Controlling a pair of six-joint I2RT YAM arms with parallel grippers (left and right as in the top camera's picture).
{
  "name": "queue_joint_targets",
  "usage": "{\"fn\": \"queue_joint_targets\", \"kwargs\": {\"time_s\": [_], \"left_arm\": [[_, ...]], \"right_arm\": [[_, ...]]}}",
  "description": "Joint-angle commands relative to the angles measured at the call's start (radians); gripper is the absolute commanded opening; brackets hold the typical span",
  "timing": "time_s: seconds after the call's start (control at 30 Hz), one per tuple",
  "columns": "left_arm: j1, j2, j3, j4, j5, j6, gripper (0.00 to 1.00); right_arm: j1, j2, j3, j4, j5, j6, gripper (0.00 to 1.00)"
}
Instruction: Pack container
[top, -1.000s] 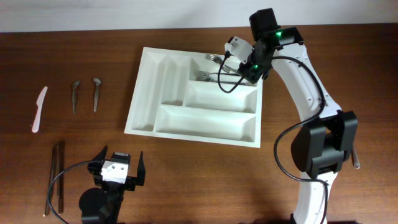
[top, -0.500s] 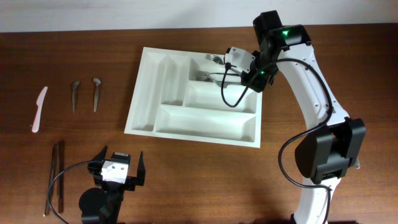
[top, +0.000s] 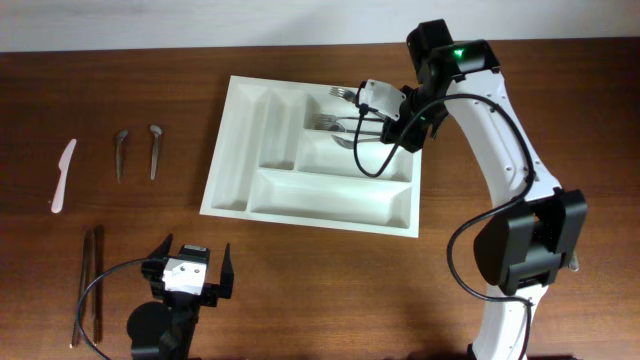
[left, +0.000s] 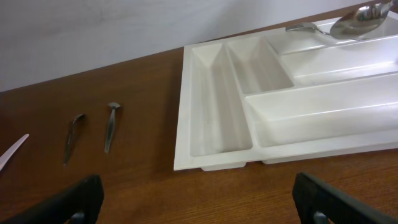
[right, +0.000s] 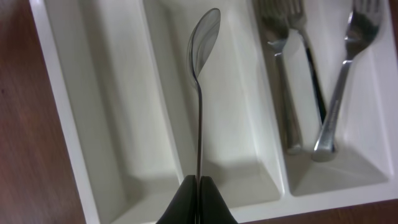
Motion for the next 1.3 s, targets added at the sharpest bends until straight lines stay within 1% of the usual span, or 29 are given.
{"fn": "queue_joint_targets", "kwargs": {"time_s": [0.0, 0.47, 0.7, 0.9, 0.93, 1.0, 1.07, 1.1, 1.27], "left_arm": [[0.005, -0.008, -0.004, -0.001, -0.007, 0.013, 0.99], [0.005, -0.008, -0.004, -0.001, -0.007, 0.013, 0.99], [0.005, -0.008, -0.004, -0.001, -0.007, 0.013, 0.99], [0.005, -0.008, -0.004, -0.001, -0.007, 0.013, 0.99], [0.005, -0.008, -0.004, -0.001, -0.007, 0.013, 0.99], [0.005, -0.008, -0.004, -0.001, -0.007, 0.013, 0.99], [0.005, -0.008, -0.004, -0.001, -0.007, 0.013, 0.99], [0.005, -0.008, -0.004, -0.001, -0.007, 0.013, 0.99], [0.005, -0.008, -0.004, -0.001, -0.007, 0.013, 0.99]], "right_arm": [[-0.003, 0.035, 0.001, -0.002, -0.042, -0.010, 0.04], [-0.003, 0.065, -0.052, 0.000, -0.063, -0.011, 0.04], [-0.003, 0.114, -0.054, 0.004, -0.096, -0.011, 0.04], [-0.003, 0.122, -0.054, 0.015, -0.096, -0.010, 0.04], [-0.003, 0.122, -0.054, 0.015, -0.095, -0.010, 0.04], [-0.003, 0.122, -0.054, 0.015, -0.095, -0.011, 0.11], [-0.003, 0.122, -0.054, 0.020, -0.095, -0.010, 0.13], [-0.003, 0.122, -0.054, 0.023, -0.095, -0.010, 0.16], [-0.003, 0.122, -0.054, 0.034, -0.095, -0.010, 0.17]]}}
